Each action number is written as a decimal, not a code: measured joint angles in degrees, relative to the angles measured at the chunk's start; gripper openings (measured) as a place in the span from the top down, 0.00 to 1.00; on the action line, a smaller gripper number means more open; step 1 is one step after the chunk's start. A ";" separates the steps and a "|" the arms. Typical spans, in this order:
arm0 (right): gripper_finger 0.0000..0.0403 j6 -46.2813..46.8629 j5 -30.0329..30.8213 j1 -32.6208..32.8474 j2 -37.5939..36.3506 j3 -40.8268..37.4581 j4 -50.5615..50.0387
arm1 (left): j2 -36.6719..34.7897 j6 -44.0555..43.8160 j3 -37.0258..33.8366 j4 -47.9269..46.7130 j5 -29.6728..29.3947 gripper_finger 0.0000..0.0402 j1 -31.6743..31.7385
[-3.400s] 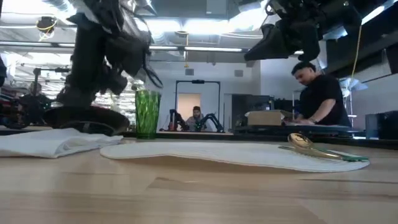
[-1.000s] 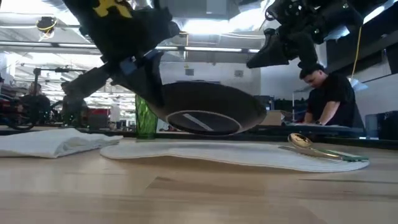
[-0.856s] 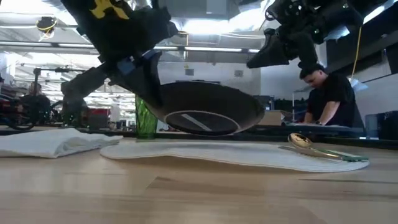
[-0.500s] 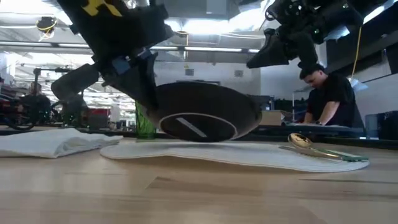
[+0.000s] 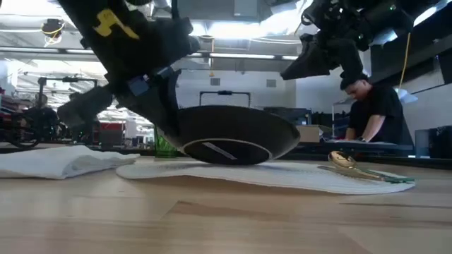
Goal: Set table place
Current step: Put the green plate on the white table mat, then put the green fork on the white table napkin
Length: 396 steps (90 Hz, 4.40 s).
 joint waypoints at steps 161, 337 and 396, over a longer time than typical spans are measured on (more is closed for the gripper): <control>1.00 0.02 -0.02 0.02 0.00 0.00 -1.35 | -0.57 0.75 2.36 1.01 1.92 0.68 -0.21; 1.00 -1.51 -6.12 0.07 -0.04 0.00 -4.56 | -11.63 -26.81 2.14 -7.15 7.40 1.00 1.55; 1.00 -7.24 -3.64 8.67 -3.39 0.02 -4.53 | -26.44 -27.41 -15.09 16.15 7.50 1.00 1.40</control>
